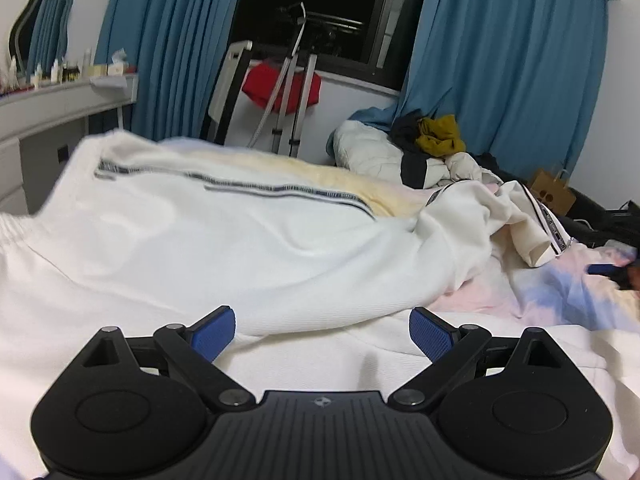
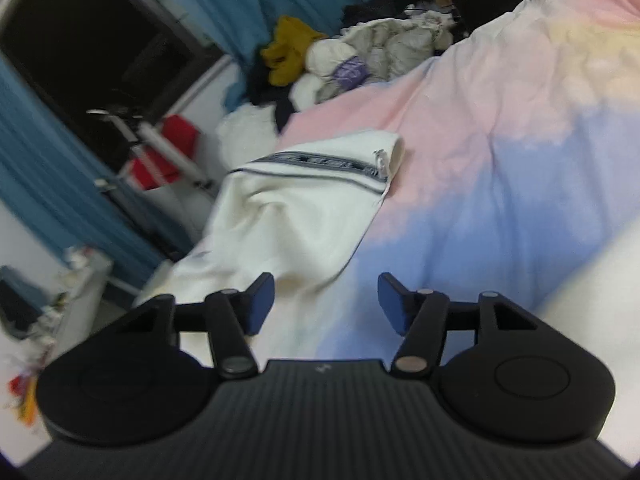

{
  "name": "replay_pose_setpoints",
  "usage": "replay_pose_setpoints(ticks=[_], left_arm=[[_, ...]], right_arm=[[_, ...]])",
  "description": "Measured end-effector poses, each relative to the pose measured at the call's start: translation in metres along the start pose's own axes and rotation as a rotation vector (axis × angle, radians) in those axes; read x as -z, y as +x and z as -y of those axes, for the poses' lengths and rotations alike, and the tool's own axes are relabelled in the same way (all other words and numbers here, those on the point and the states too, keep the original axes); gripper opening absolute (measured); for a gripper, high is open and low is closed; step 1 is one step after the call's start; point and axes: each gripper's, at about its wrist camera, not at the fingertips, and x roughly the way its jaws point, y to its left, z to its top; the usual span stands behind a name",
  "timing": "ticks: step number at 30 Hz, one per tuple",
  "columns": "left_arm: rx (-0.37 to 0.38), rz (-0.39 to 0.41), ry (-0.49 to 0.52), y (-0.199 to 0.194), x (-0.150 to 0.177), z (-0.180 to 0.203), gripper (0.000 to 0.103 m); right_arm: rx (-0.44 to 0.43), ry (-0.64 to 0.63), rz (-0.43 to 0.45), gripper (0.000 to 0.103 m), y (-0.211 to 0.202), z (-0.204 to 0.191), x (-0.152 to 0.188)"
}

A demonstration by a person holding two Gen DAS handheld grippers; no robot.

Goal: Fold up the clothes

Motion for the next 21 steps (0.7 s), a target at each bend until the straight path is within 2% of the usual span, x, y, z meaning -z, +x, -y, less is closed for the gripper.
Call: replay_pose_setpoints(ticks=[2, 5, 6, 8, 10, 12, 15, 18, 21], left_arm=[[0.016, 0.011, -0.013, 0.012, 0.003, -0.006, 0.095], [0.044, 0.044, -0.012, 0.032, 0.0, -0.023, 0.095], [0.056, 0.05, -0.009, 0.035, 0.001, -0.023, 0.095], [0.077, 0.06, 0.004, 0.041, 0.004, -0.022, 0.096], [0.096, 0.066, 0.025, 0.047, 0.007, -0.021, 0.096], [0.11, 0.069, 0.025, 0.05, 0.007, -0.021, 0.096], [0.138, 0.085, -0.04, 0.048, 0.001, -0.029, 0.096], [0.117, 0.13, -0.062, 0.039, -0.004, -0.035, 0.096], [0.106, 0.141, -0.07, 0.029, -0.009, -0.037, 0.096]], right_arm=[[0.07, -0.014, 0.051, 0.06, 0.036, -0.001, -0.01], [0.085, 0.041, 0.109, 0.058, 0.076, 0.011, -0.025], [0.07, 0.057, 0.129, 0.052, 0.083, 0.015, -0.03], [0.039, 0.044, 0.148, 0.02, 0.091, 0.016, -0.038], [0.027, -0.027, 0.166, 0.012, 0.081, 0.005, -0.046], [0.006, -0.1, 0.2, 0.012, 0.062, -0.007, -0.055], [-0.03, -0.17, 0.28, 0.012, 0.012, -0.025, -0.08], [-0.059, -0.216, 0.357, 0.012, -0.04, -0.041, -0.112], [0.007, -0.191, 0.324, 0.012, -0.039, -0.035, -0.152]])
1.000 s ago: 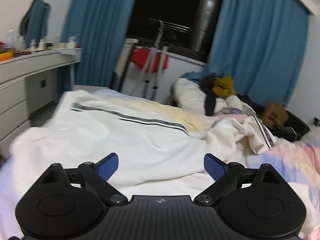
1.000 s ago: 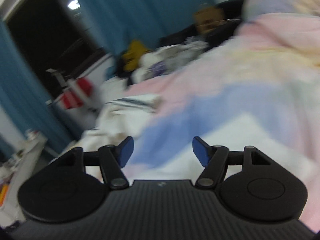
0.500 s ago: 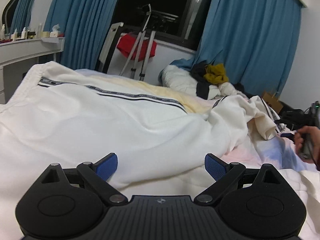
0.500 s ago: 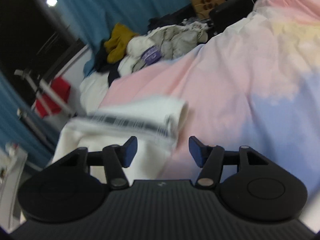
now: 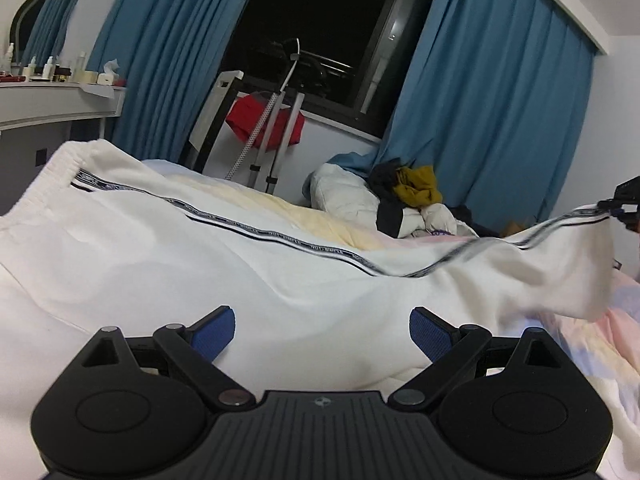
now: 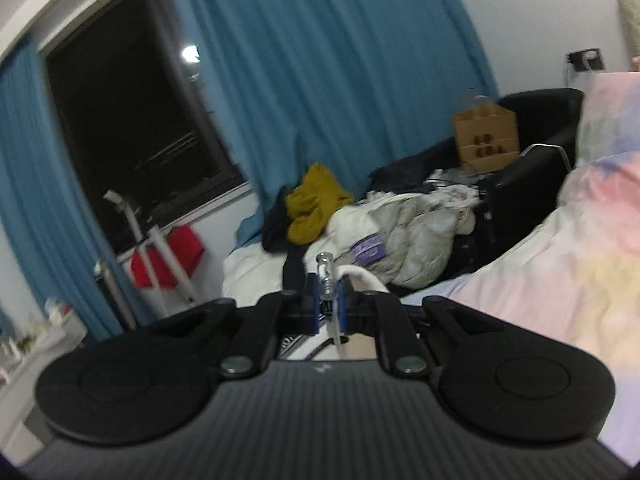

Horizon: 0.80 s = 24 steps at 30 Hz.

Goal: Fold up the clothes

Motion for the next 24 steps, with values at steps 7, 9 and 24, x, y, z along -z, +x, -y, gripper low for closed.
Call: replay_pose_setpoints(ticks=[7, 9, 24], left_arm=[[-0.031, -0.026, 0.023, 0.0, -0.008, 0.002, 0.096], [-0.032, -0.032, 0.028, 0.002, -0.007, 0.002, 0.096], [-0.047, -0.073, -0.035, -0.003, 0.001, -0.006, 0.096]], right_arm=[[0.111, 0.0, -0.19, 0.02, 0.058, 0.04, -0.023], [0.147, -0.029, -0.225, 0.029, 0.067, 0.044, -0.009], [0.116, 0.663, -0.398, 0.069, 0.006, 0.112, 0.165]])
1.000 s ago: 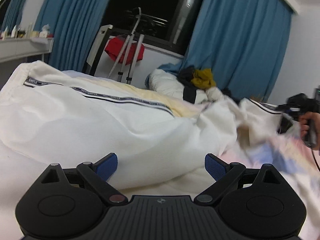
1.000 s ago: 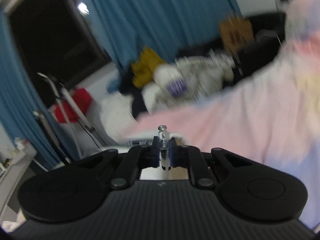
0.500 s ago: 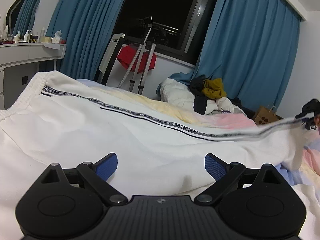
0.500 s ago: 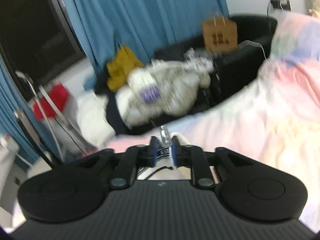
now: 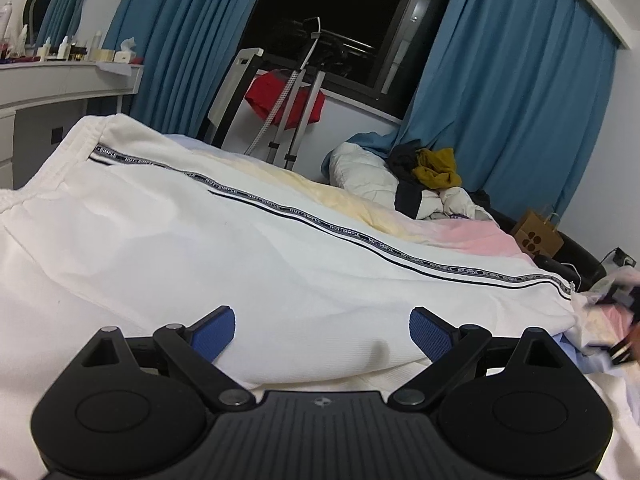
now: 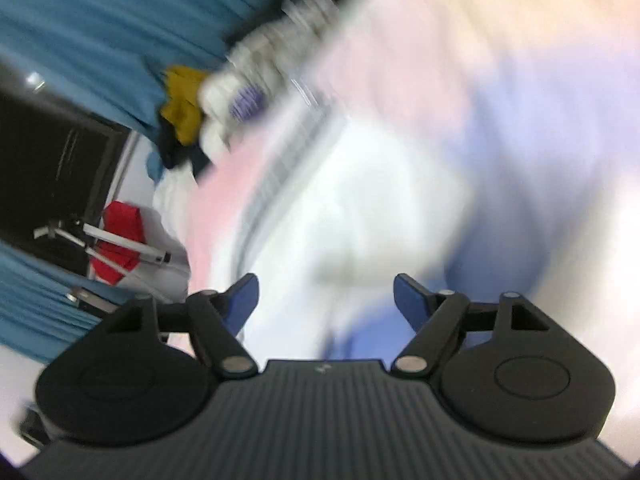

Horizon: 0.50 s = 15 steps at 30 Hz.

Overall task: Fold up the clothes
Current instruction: 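Grasp the garment's striped leg with the right gripper and lift it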

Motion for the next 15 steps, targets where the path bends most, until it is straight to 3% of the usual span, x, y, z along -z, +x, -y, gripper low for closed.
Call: replay_pose_setpoints(ticks=[3, 5, 7, 10, 13, 15], left_arm=[[-0.003, 0.008, -0.013, -0.004, -0.002, -0.002, 0.096], [-0.005, 0.018, -0.024, -0.007, -0.002, -0.003, 0.096], [-0.004, 0.019, -0.033, -0.009, -0.003, -0.003, 0.096], [-0.011, 0.023, -0.034, -0.008, -0.003, -0.004, 0.096], [-0.01, 0.014, -0.052, -0.008, -0.004, -0.006, 0.096], [-0.006, 0.012, -0.062, -0.01, -0.006, -0.008, 0.096]], right_arm=[[0.023, 0.113, 0.072, 0.061, 0.021, 0.023, 0.011], [-0.004, 0.174, 0.145, 0.031, 0.023, 0.031, 0.01], [-0.03, 0.186, 0.204, 0.013, 0.019, 0.028, 0.009], [-0.069, 0.06, 0.25, 0.01, -0.003, -0.006, 0.003], [-0.155, -0.117, 0.353, 0.009, -0.048, -0.056, -0.008], [-0.156, -0.208, 0.407, 0.009, -0.071, -0.072, -0.015]])
